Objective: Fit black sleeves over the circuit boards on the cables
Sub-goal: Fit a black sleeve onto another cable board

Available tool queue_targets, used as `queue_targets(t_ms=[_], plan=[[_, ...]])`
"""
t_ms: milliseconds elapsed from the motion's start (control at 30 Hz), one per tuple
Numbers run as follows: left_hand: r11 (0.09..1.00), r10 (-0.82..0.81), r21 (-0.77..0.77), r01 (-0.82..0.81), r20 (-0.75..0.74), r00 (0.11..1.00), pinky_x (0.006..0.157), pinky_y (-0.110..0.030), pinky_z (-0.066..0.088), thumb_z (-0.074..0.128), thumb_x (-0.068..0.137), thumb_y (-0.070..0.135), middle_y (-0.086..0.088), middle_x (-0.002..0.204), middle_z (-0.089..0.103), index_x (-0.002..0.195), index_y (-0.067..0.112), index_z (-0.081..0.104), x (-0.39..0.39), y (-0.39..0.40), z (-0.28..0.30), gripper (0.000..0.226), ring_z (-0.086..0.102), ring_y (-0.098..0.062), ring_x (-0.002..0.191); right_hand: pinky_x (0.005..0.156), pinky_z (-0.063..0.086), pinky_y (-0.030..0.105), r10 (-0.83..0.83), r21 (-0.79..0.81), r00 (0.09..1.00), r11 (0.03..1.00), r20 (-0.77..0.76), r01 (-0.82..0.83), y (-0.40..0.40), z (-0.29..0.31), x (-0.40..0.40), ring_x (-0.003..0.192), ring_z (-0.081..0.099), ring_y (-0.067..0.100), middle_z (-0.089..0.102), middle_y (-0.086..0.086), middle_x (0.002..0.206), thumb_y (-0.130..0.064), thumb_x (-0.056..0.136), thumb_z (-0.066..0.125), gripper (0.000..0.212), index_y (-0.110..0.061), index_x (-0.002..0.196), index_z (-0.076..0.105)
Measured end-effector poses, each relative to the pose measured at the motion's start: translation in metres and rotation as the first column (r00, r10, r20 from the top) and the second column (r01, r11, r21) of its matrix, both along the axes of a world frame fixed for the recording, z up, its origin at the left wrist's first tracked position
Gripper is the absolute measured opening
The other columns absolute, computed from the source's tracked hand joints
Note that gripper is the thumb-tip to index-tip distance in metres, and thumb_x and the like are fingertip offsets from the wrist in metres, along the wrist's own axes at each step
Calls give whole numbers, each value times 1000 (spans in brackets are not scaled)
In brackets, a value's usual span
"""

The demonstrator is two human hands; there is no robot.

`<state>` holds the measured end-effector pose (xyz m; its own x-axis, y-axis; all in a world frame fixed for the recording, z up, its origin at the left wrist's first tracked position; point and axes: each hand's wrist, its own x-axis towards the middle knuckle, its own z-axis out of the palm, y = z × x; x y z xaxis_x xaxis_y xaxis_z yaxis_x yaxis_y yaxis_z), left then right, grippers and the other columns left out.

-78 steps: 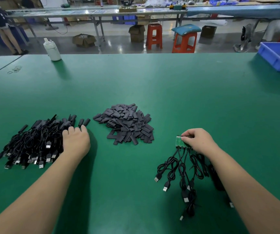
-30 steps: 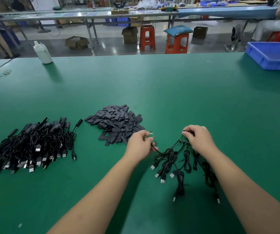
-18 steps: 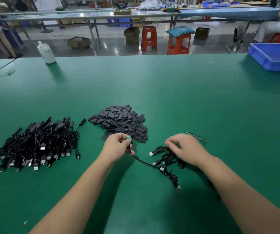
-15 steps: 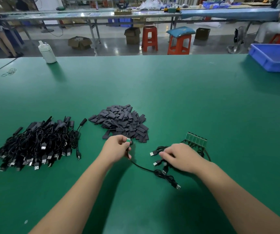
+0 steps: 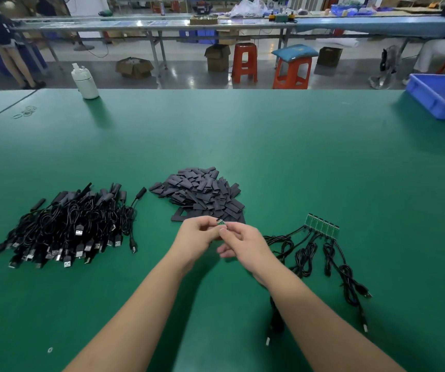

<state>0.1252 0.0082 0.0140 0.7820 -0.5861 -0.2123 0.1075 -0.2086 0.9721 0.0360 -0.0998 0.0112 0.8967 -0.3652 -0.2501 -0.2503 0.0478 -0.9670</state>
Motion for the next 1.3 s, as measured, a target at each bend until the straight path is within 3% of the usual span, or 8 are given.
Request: queue_targets(t_ms=[133,200,267,467,733,933,1067,1300], plan=[[968,111,191,-161,251,962,67,-25,47,67,91,17,1,84,74,93,18,72,28,11,-16,5,59,-5,66,46,41,17,-96,-51,993,994,-67,93,1,-12,4,48,48,4,70,2,85,-6,102,50,24,-2,120,65],[870,10,406,-278,550,835,85,-32,50,62,94,18,3,104,70,106,21,71,50,23,-27,15,60,-15,95,48,43,18,-83,-45,990,996,-117,79,-1,-16,5,51,49,5,71,-1,88,-8,102,50,25,-4,121,65],[773,-134,542,-329,647,751,90,-38,48,59,96,20,2,119,63,120,22,68,68,35,-37,25,49,-21,111,52,47,19,-42,-40,986,999,-160,36,-3,-20,4,56,52,5,70,-2,89,-10,103,50,25,-6,122,66],[761,-128,570,-308,598,791,83,-34,48,66,93,27,2,97,52,111,21,72,87,41,-56,20,55,-23,89,58,51,21,18,-6,981,1000,-191,-19,-11,-31,1,58,54,8,62,3,79,-10,103,49,25,-9,123,64],[808,-122,532,-253,572,811,78,-37,52,71,88,28,5,88,61,78,28,58,82,48,-36,17,59,-20,87,62,52,22,95,22,977,995,-193,-93,-17,-36,-2,57,58,9,62,1,75,-14,104,49,26,-7,124,65],[948,-133,316,-36,499,856,69,-14,48,72,88,22,19,79,71,85,36,74,39,51,-21,14,64,-2,73,58,51,23,147,48,970,989,-195,-140,-16,-34,-3,55,53,9,59,1,72,-12,103,49,26,-3,122,64],[988,-73,150,26,319,945,61,-19,47,71,89,16,3,68,69,88,35,78,14,43,-25,21,56,-7,56,52,48,22,179,98,966,982,-184,-163,-16,-30,-4,50,49,8,57,-3,64,-10,102,50,23,-2,109,71],[946,-173,318,62,334,927,94,-18,45,74,87,21,15,105,73,114,27,73,8,46,-34,28,63,6,96,52,48,24,183,93,964,981,-192,-168,-18,-33,-5,50,47,8,55,-3,64,-11,101,52,20,-9,110,70]])
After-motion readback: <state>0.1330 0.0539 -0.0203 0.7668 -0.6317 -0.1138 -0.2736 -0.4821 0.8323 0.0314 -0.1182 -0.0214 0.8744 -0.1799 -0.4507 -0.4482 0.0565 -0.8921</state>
